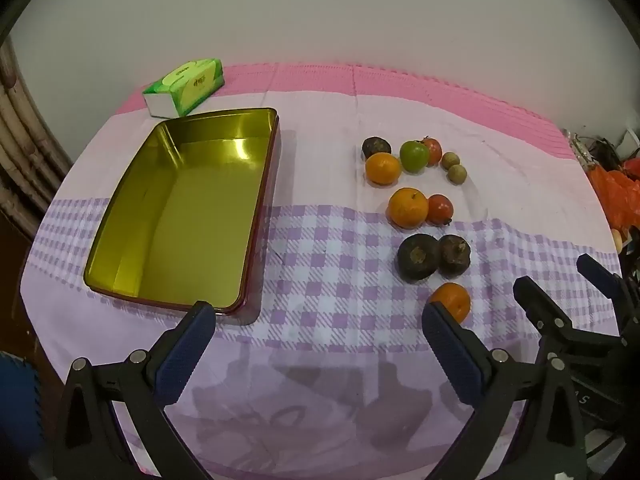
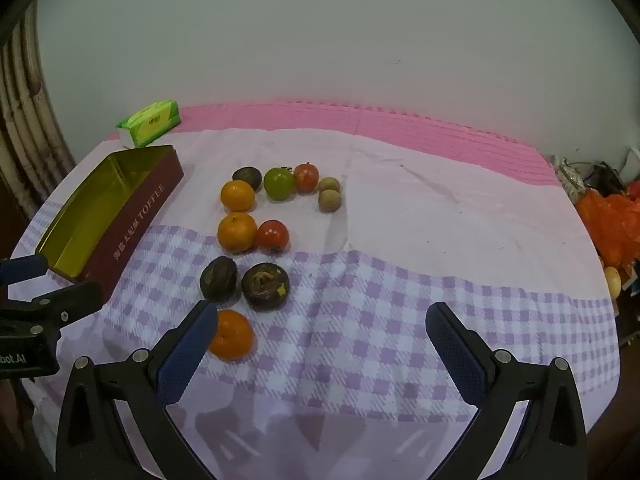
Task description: Organize fruits
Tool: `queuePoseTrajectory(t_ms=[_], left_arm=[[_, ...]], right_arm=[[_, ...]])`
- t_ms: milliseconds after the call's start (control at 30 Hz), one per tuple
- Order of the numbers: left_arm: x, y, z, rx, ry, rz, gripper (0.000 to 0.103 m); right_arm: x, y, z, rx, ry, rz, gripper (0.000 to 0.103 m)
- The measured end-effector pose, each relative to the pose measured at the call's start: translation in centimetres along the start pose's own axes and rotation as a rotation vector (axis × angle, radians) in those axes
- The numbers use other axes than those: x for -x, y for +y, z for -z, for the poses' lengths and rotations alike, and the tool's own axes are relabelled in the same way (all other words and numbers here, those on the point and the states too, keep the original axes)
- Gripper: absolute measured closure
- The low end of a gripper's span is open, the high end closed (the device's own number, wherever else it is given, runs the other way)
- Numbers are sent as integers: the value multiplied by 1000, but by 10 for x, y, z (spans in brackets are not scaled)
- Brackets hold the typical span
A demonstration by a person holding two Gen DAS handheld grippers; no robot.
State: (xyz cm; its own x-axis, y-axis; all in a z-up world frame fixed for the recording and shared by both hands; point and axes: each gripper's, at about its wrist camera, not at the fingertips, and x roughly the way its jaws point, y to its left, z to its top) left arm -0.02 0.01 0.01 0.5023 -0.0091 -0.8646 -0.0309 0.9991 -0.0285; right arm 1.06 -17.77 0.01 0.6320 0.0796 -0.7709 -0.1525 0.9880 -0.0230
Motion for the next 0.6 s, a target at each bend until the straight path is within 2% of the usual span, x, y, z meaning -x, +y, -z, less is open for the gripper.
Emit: queuePoseTrajectory(t_ms=[600], left_arm=[[-3, 0, 4, -1, 6, -2, 0]], right_arm=[[1, 2, 2, -3, 8, -17, 0]])
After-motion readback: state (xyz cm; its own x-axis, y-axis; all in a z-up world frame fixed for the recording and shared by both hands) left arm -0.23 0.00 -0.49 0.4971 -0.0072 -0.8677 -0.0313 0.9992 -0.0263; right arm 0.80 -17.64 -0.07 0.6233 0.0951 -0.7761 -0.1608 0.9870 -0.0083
